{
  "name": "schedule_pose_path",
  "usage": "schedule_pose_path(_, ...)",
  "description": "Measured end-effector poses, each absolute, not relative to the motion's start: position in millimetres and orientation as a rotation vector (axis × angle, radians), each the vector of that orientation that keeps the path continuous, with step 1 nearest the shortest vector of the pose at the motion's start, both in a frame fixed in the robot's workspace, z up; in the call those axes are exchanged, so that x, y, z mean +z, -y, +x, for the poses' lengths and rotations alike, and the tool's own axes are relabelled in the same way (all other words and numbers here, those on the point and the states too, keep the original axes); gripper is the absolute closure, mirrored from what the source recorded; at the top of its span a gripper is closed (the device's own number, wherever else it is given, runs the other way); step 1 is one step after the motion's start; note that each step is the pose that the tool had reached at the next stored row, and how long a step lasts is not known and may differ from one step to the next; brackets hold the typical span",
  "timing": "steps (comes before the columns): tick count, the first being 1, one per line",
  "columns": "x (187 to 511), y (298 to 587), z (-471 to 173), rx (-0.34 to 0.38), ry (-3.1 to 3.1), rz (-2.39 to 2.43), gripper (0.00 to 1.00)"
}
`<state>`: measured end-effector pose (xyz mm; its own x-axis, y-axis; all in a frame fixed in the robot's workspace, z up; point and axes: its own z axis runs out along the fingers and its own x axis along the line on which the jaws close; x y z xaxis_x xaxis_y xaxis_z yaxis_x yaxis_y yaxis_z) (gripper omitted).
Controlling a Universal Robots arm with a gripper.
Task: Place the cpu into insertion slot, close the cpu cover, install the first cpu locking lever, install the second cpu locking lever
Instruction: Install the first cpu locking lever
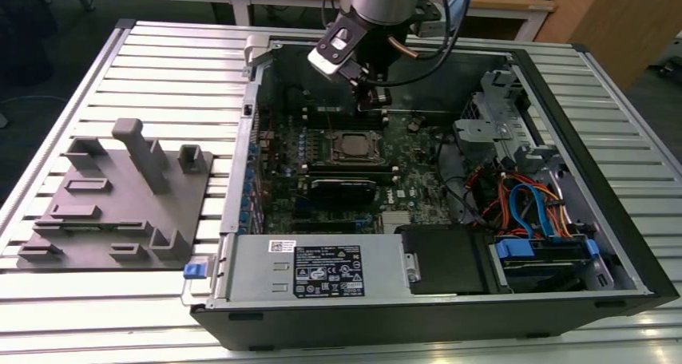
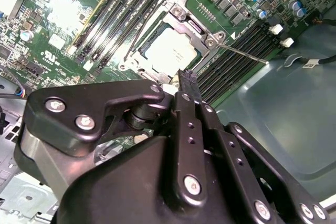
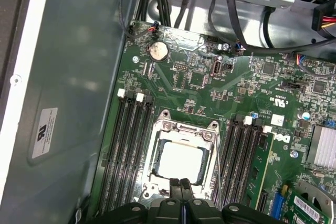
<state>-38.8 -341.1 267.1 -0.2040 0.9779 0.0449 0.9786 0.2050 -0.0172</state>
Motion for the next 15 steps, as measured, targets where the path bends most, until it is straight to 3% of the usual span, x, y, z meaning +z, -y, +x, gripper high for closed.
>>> schedule_pose_path(15, 267.1, 341.1, -38.8, -0.023, 2.422, -1.928, 0.89)
